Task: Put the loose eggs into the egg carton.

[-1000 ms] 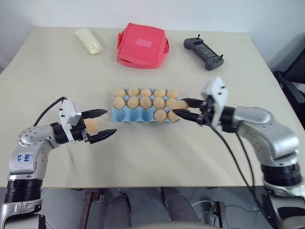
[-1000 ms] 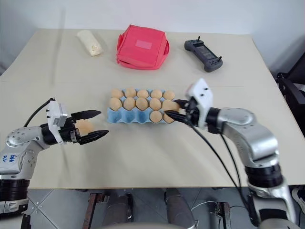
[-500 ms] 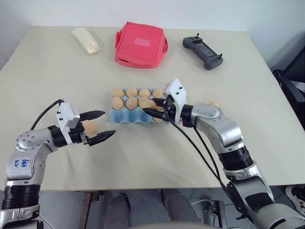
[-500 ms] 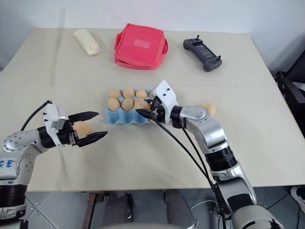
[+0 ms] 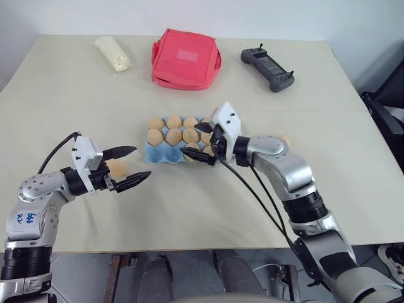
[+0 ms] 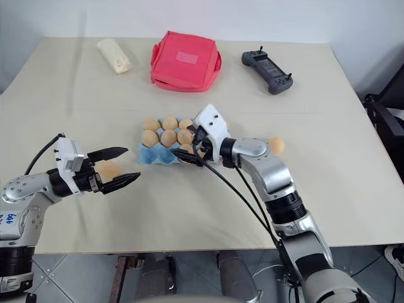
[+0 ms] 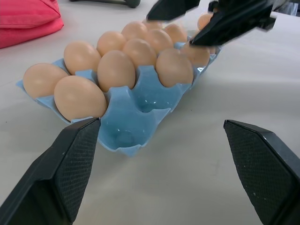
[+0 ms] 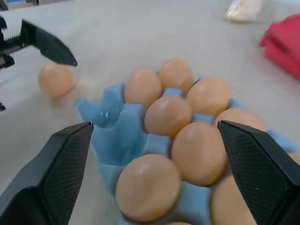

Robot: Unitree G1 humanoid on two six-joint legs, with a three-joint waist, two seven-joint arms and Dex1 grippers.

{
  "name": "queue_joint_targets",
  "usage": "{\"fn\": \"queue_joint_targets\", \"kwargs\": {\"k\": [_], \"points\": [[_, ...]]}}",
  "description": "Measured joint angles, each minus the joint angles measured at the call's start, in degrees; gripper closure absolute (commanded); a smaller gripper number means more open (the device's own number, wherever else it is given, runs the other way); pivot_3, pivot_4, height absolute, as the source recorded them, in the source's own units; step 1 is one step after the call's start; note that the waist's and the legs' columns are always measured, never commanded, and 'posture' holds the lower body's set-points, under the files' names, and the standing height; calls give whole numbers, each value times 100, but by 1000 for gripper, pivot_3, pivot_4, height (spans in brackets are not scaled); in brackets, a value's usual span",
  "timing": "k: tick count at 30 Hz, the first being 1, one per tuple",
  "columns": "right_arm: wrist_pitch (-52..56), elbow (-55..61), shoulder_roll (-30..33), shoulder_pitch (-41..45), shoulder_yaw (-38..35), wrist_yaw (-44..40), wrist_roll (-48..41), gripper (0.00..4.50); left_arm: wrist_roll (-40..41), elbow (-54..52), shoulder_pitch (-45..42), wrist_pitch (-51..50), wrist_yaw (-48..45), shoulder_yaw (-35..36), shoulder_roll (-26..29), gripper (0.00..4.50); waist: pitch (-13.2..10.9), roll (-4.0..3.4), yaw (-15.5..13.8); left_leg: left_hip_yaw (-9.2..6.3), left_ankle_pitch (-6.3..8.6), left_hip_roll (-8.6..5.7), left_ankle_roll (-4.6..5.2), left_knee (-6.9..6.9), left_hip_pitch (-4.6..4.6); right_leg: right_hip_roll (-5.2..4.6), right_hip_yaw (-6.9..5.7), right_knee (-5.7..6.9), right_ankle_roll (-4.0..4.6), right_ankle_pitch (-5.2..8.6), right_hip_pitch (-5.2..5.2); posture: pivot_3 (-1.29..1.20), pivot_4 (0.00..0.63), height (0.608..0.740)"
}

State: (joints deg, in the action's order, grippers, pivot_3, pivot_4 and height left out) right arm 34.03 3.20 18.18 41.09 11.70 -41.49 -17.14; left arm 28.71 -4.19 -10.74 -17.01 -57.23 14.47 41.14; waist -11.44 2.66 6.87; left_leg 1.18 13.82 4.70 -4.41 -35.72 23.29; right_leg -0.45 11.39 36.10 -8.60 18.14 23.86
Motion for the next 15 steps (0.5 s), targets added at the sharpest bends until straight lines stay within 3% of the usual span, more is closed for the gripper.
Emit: {"fn": "queue_joint_targets", "kwargs": {"k": [3, 8, 11, 15], "points": [[171, 368, 347, -197, -337, -95, -195, 24, 0, 14, -57, 11, -4, -37, -17, 0, 0, 0, -21, -1, 0, 0, 0, 3, 0, 0, 0, -4, 0, 0, 0, 0, 150, 740], [438, 1040, 1435, -890, -986, -522, -595, 24, -1, 59, -188, 28, -59, -160, -42, 0, 0, 0, -73, 0, 0, -2, 1, 8, 2, -2, 0, -16, 0, 2, -3, 0, 150, 740], [539, 1102, 2265, -1434, -1573, -677, -635, 24, -2, 99, -240, 53, -120, -193, -46, 0, 0, 0, -98, 1, 1, -2, 1, 8, 0, -2, 2, -18, -1, 3, -5, 0, 150, 740], [614, 1123, 2925, -2121, -2171, -766, -637, 24, -7, 293, -329, 72, -182, -221, -47, 0, 0, 0, -66, 0, 0, -2, 3, 8, -4, 0, 3, -12, 0, 3, -5, 0, 150, 740]]}}
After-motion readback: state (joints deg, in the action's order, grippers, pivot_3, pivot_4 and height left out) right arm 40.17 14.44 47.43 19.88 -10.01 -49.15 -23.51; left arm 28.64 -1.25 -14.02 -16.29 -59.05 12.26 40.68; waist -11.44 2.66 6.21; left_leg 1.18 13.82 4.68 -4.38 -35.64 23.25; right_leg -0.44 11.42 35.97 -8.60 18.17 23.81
